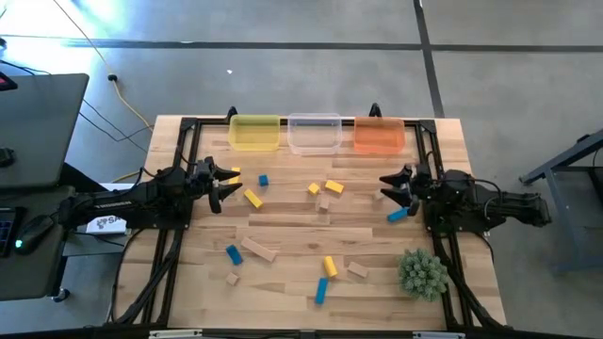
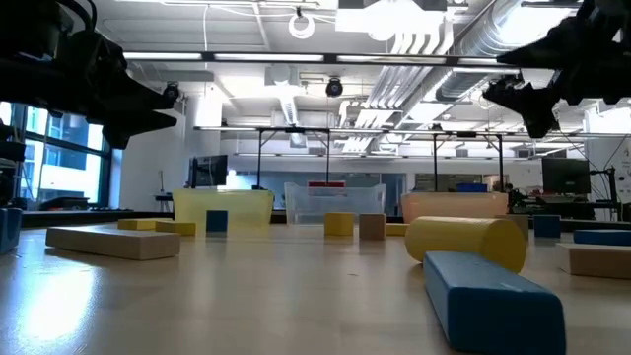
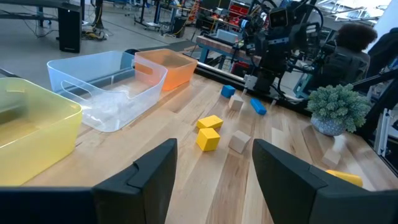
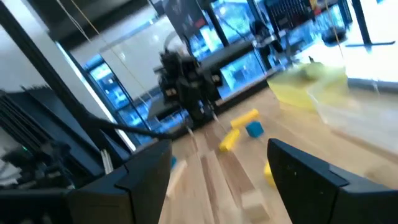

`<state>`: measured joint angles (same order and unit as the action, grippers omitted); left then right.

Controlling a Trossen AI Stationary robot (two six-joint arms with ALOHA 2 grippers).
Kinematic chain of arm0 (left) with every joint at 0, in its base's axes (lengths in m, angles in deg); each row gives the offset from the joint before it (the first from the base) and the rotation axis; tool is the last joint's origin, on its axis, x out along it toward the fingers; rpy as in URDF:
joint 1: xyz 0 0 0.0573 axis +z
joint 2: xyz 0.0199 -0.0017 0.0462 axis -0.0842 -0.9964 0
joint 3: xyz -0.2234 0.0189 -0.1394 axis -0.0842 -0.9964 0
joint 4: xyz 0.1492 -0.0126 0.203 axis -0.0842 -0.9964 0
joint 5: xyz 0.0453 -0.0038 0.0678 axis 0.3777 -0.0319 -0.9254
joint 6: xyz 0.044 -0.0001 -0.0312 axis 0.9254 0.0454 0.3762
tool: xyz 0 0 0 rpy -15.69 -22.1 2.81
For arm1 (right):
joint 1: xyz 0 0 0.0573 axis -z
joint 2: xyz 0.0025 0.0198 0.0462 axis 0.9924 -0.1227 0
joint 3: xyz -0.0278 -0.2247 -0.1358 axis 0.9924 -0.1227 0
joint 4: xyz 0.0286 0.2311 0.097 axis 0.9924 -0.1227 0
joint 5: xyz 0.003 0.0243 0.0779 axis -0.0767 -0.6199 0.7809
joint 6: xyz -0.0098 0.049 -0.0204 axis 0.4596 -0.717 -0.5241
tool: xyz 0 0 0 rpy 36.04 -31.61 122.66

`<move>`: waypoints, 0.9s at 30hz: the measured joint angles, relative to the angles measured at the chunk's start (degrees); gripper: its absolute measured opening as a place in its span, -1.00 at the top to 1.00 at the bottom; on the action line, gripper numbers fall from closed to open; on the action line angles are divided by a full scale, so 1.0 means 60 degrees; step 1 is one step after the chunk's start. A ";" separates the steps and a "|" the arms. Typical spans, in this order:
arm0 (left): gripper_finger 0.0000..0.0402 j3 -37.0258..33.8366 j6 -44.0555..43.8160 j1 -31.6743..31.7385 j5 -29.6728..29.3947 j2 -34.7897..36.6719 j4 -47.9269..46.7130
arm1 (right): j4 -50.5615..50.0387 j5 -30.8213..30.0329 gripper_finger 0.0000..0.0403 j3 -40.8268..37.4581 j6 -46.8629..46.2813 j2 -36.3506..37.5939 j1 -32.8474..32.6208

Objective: Sort & place blocks by color
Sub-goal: Put the brown block into the orange bin

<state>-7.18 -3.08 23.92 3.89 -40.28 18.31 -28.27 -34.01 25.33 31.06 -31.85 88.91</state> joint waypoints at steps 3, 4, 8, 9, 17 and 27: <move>0.01 -0.0002 0.0000 0.0000 -0.0001 -0.0001 0.0000 | 0.0604 -0.0253 -0.26 0.0000 -0.0115 -0.0004 0.0000; 0.01 -0.0002 0.0000 0.0000 0.0000 -0.0002 0.0000 | 0.0779 -0.0442 -0.26 0.0022 -0.0341 -0.0004 0.0000; 0.01 0.0000 0.0000 0.0000 -0.0001 0.0001 0.0000 | 0.0866 -0.1128 -0.26 0.0582 -0.0504 -0.0026 0.0000; 0.01 -0.0002 0.0000 0.0000 -0.0002 -0.0002 0.0000 | 0.0866 -0.1287 -0.26 0.0786 -0.0395 -0.0068 0.0000; 0.01 -0.0003 0.0000 0.0000 -0.0001 0.0001 0.0000 | -0.1037 -0.2767 -0.26 0.3125 0.0652 -0.1147 0.0000; 0.01 -0.0004 0.0000 0.0000 -0.0002 0.0001 0.0000 | -0.6613 -0.3948 -0.26 0.6370 -0.1667 -0.4118 0.0000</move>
<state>-7.20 -3.08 23.92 3.88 -40.27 18.31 -67.95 -57.69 63.55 21.06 -56.56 88.91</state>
